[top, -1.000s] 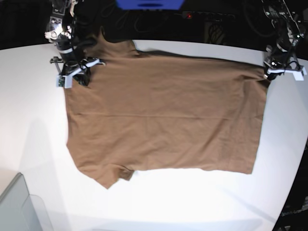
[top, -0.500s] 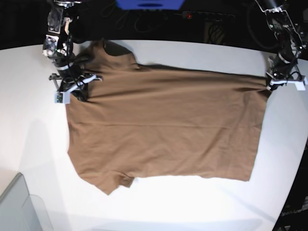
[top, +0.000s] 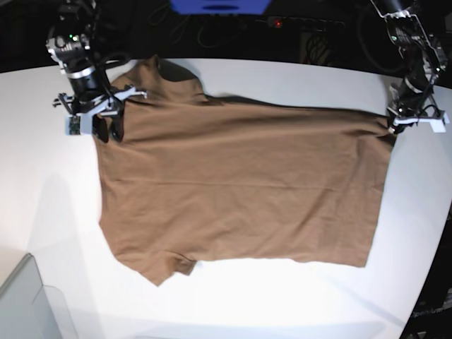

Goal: Layout the t-shirt on the table in an organized manner, then fold the t-shirt properly
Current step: 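Pull the shoulder corners apart with both grippers to straighten the shirt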

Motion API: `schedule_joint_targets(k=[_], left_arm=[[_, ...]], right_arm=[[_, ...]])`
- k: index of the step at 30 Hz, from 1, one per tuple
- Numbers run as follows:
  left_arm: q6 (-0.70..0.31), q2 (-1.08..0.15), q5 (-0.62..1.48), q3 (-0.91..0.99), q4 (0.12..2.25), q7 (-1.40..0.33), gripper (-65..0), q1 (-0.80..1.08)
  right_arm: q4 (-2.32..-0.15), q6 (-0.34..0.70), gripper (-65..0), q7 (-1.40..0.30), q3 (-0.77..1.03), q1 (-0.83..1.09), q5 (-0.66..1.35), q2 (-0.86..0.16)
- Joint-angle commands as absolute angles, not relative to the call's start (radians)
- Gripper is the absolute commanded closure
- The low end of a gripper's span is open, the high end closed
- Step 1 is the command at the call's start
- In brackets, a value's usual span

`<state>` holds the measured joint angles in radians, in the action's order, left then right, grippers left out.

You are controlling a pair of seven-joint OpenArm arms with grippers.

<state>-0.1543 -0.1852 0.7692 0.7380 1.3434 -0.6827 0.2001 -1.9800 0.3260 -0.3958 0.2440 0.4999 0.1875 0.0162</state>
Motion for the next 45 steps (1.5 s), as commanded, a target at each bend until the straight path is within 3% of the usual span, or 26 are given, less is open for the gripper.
schedule_joint_targets(k=[1, 13, 20, 37, 40, 45], left_arm=[[-0.154, -0.199, 0.768, 0.742, 1.359, -0.69, -0.4, 0.2], [-0.154, -0.186, 0.768, 0.743, 1.376, -0.69, -0.1, 0.237], [-0.154, -0.168, 0.768, 0.745, 1.466, -0.69, -0.1, 0.278], [-0.154, -0.173, 0.766, 0.743, 1.465, -0.69, -0.1, 0.278], [-0.154, -0.173, 0.766, 0.743, 1.465, -0.69, -0.1, 0.278], [-0.154, -0.174, 0.766, 0.743, 1.474, -0.69, -0.1, 0.278]], right_arm=[[-2.0, 0.326, -20.2, -0.378, 0.22, 0.532, 0.193, 0.021], [-1.903, 0.326, -35.0, -0.38, 0.188, 0.654, 0.188, 0.088], [-1.886, 0.326, -35.6, -0.38, 0.188, 0.702, 0.189, 0.09], [-1.785, 0.321, -34.8, -0.371, 0.236, 0.68, 0.185, 0.087], [-1.784, 0.321, -29.0, -0.371, 0.231, 0.68, 0.186, 0.088], [-1.801, 0.321, -3.0, -0.371, 0.234, 0.68, 0.189, 0.09]])
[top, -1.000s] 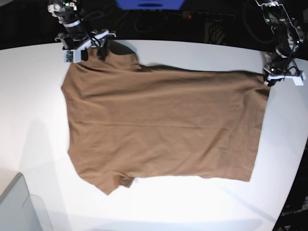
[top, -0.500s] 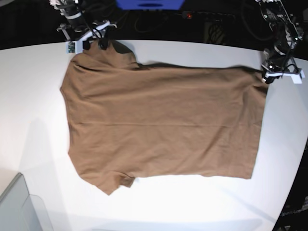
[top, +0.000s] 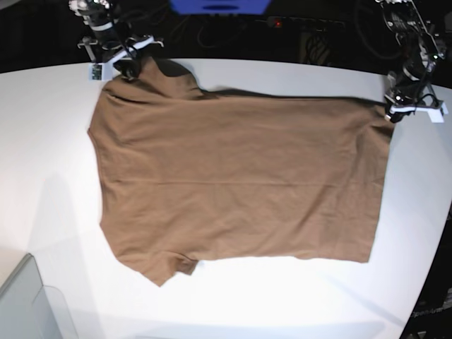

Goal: Layout the t-shirt on the table in an organized manner, then fold the t-shirt properly
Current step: 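Pull the shoulder corners apart with both grippers to straighten the shirt, then drag the shirt's shoulder edge toward the robot with both grippers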

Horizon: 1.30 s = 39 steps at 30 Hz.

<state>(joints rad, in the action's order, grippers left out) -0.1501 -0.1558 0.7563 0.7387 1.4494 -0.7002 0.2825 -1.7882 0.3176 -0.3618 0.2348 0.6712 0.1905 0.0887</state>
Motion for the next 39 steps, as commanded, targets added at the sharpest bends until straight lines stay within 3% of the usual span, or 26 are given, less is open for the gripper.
schedule_joint_targets(k=[1, 9, 22, 39], left_arm=[[-0.154, -0.174, 0.766, 0.745, 1.475, -0.69, -0.1, 0.278], [-0.154, -0.174, 0.768, 0.745, 1.529, -0.69, -0.1, 0.277], [-0.153, -0.166, 0.768, 0.745, 1.672, -0.69, -0.1, 0.275], [-0.151, -0.176, 0.759, 0.74, 1.46, -0.69, -0.1, 0.045]], right_arm=[[-1.811, 0.321, 0.0, -0.371, 0.234, 0.68, 0.191, 0.091], [-1.98, 0.321, 0.0, -0.378, 0.231, 0.647, 0.191, 0.093], [-2.009, 0.321, 0.0, -0.375, 0.232, 0.591, 0.191, 0.091], [-1.919, 0.321, 0.0, -0.539, 0.236, 0.268, 0.183, 0.085]])
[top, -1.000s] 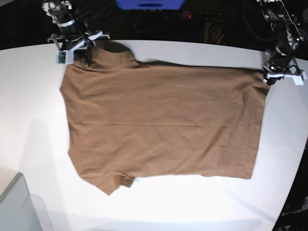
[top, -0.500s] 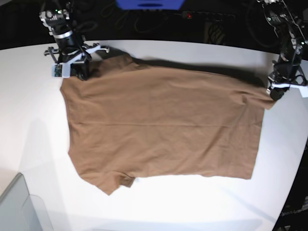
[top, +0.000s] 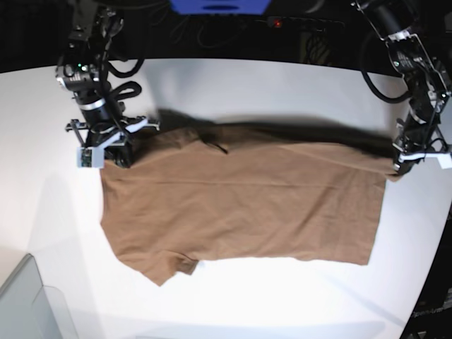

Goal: Layout the t-shirt on the table in an organized manner, then fold the t-shirt properly
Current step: 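Drag the shirt's shoulder edge toward the robot with both grippers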

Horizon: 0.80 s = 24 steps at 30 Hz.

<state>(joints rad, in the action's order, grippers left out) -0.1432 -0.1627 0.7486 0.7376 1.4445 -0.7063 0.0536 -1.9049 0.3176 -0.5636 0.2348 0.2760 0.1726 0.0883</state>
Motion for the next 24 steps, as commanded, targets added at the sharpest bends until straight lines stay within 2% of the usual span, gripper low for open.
schedule_joint_targets(k=[1, 5, 13, 24], left_arm=[[-0.151, -0.177, 0.759, 0.739, 1.446, -0.69, -0.1, 0.03], [-0.148, -0.194, 0.759, 0.731, 1.406, -0.69, -0.2, -0.031], [-0.145, -0.262, 0.759, 0.561, 1.33, -0.684, -0.3, -0.093], [-0.143, -0.289, 0.757, 0.553, 1.28, -0.68, -0.5, -0.114]], right_arm=[[-1.906, 0.321, 0.0, -0.544, 0.236, 0.254, 0.183, 0.084], [-1.851, 0.321, 0.0, -0.544, 0.236, 0.208, 0.183, 0.064], [-1.804, 0.321, 0.0, -0.542, 0.234, 0.157, 0.183, 0.045], [-1.728, 0.321, 0.0, -0.532, 0.234, 0.117, 0.183, 0.042]])
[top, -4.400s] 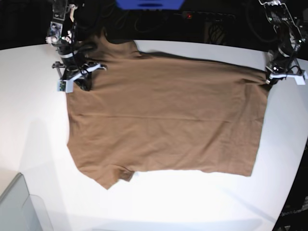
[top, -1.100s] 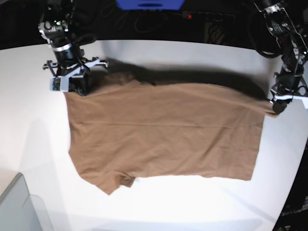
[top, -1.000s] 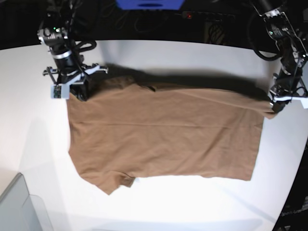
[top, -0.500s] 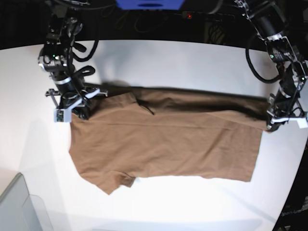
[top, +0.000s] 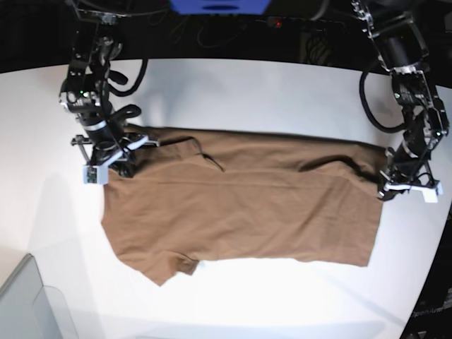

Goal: Layout the t-shirt on the table in an organized manner, then fold the t-shirt properly
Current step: 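Drag the shirt's shoulder edge toward the robot with both grippers, then pull the shirt further toward the robot with both grippers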

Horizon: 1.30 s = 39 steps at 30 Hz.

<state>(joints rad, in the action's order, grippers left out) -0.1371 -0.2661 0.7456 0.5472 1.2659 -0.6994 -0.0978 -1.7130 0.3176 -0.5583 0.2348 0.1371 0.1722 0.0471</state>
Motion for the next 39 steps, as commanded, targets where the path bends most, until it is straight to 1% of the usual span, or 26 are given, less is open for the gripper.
schedule_joint_targets(k=[1, 9, 11, 12, 13, 15, 16, 18, 21, 23, 24, 26, 28, 33, 37, 39], left_arm=[[-0.143, -0.292, 0.759, 0.553, 1.268, -0.679, -0.5, -0.116], [-0.143, -0.323, 0.759, 0.552, 1.158, -0.679, -0.6, -0.148], [-0.143, -0.326, 0.759, 0.547, 1.139, -0.679, -2.1, -0.16], [-0.143, -0.326, 0.759, 0.545, 1.133, -0.68, -4.5, -0.166], [-0.143, -0.325, 0.759, 0.55, 1.135, -0.68, -8.4, -0.166], [-0.143, -0.323, 0.759, 0.552, 1.138, -0.687, -18.4, -0.163], [-0.143, -0.325, 0.759, 0.552, 1.138, -0.687, -23.3, -0.163], [-0.151, -0.326, 0.759, 0.552, 1.136, -0.68, -31.6, -0.163], [-0.151, -0.329, 0.759, 0.552, 1.136, -0.68, -41.6, -0.168], [-0.151, -0.331, 0.759, 0.552, 1.142, -0.68, -45.8, -0.171], [-0.151, -0.331, 0.76, 0.552, 1.148, -0.68, -47.2, -0.171], [-0.151, -0.331, 0.765, 0.552, 1.181, -0.688, -49.2, -0.165], [-0.151, -0.331, 0.766, 0.553, 1.239, -0.688, -49.6, -0.133], [-0.153, -0.318, 0.766, 0.553, 1.394, -0.679, -49.6, 0.012], [-0.153, -0.294, 0.759, 0.573, 1.394, -0.677, -49.5, 0.074], [-0.153, -0.283, 0.759, 0.588, 1.342, -0.677, -49.5, 0.071]], right_arm=[[-1.727, 0.321, 0.0, -0.532, 0.234, 0.114, 0.183, 0.042], [-1.69, 0.321, 0.0, -0.532, 0.234, 0.108, 0.183, 0.024], [-1.685, 0.321, 0.0, -0.532, 0.234, 0.108, 0.183, 0.024], [-1.682, 0.321, 0.0, -0.532, 0.234, 0.108, 0.183, 0.024], [-1.682, 0.321, 0.0, -0.532, 0.234, 0.102, 0.183, 0.024], [-1.675, 0.321, 0.0, -0.535, 0.234, 0.099, 0.183, 0.022], [-1.666, 0.321, -1.0, -0.541, 0.234, 0.097, 0.183, 0.021], [-1.655, 0.321, -6.9, -0.541, 0.234, 0.096, 0.183, 0.01], [-1.655, 0.321, -19.9, -0.539, 0.234, 0.097, 0.183, 0.001], [-1.656, 0.321, -27.3, -0.532, 0.236, 0.099, 0.183, 0.001], [-1.658, 0.321, -29.5, -0.532, 0.236, 0.101, 0.183, 0.001], [-1.681, 0.321, -33.1, -0.532, 0.254, 0.107, 0.183, 0.001], [-1.71, 0.321, -34.7, -0.532, 0.309, 0.13, 0.189, 0.008], [-1.802, 0.321, -34.5, -0.532, 0.386, 0.177, 0.191, 0.038], [-1.822, 0.321, -34.5, -0.532, 0.398, 0.226, 0.191, 0.041], [-1.808, 0.321, -34.6, -0.532, 0.398, 0.237, 0.191, 0.041]])
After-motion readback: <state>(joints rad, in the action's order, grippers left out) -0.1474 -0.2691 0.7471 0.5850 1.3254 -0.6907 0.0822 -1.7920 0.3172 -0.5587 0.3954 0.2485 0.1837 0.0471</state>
